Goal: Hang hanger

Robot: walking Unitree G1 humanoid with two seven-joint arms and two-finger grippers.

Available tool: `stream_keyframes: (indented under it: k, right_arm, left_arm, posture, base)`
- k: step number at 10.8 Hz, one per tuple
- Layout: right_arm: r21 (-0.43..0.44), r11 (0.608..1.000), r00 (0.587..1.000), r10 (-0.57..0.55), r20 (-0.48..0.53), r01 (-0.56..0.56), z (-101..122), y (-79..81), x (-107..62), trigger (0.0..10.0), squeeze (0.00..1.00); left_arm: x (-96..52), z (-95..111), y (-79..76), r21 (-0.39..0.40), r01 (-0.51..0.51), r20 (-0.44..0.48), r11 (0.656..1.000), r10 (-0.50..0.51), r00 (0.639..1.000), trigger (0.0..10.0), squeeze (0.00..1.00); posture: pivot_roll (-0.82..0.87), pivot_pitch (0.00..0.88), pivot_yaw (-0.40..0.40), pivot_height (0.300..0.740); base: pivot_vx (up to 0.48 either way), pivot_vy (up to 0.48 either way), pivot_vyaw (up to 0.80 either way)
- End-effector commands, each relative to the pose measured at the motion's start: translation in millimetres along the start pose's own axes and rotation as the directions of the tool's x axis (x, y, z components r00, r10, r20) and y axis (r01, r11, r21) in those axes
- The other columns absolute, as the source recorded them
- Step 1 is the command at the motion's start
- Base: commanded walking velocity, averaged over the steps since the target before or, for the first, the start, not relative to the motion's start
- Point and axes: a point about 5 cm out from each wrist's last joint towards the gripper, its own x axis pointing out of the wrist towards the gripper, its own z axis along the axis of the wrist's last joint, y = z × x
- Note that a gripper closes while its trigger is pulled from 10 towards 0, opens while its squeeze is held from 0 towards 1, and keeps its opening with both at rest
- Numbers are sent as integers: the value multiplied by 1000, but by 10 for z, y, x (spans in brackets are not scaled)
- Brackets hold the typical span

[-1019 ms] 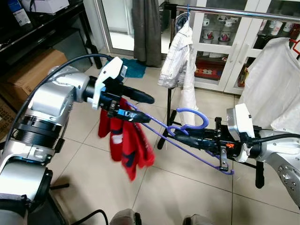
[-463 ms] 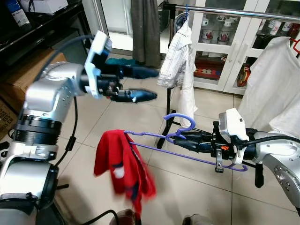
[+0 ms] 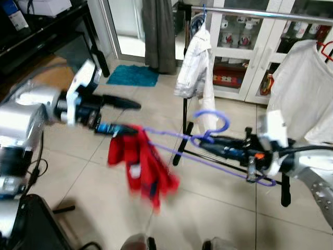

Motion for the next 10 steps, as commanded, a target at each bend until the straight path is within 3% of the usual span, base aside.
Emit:
stream_keyframes:
  k: [1,3,4,5,7,8,10]
  right_arm:
    - [-17,1000,1000,7,30,-6,81,12,-23,0,0]
    - [-15,1000,999,12,39,-12,117,5,-55,0,0]
    - [-14,1000,999,18,39,-17,123,9,-59,0,0]
    - [-10,999,999,33,37,-33,130,20,-57,0,0]
    - [-8,999,998,54,32,-54,136,38,-43,0,0]
    - [-6,998,997,70,26,-70,141,46,-38,0,0]
    - [-6,996,996,92,15,-92,148,55,-34,0,0]
  left_arm:
    - [-69,83,-30,21,3,1,1000,-3,1000,10000,1000]
    - [-139,49,-64,31,15,-64,999,-13,998,10000,1000]
    - [-157,5,-57,58,4,-109,998,3,994,10000,141]
    - [-140,-115,-20,106,-19,-173,994,37,984,10000,0]
    - [-75,-210,10,116,-11,-198,993,34,980,10000,0]
    - [-19,-193,56,91,12,-167,996,3,986,0,0]
    - [56,-110,100,88,52,-131,995,-40,991,0,0]
  posture:
    - [-93,0,91,740]
    - [-93,0,92,740]
    - [-93,0,92,740]
    - [-93,0,93,740]
    - [-95,0,93,740]
    - [-98,0,92,740]
    - [-101,0,93,740]
  base:
    - [0,0,0]
    - [0,0,0]
    - [0,0,0]
    - [0,0,0]
    - [0,0,0]
    - [0,0,0]
    - [0,0,0]
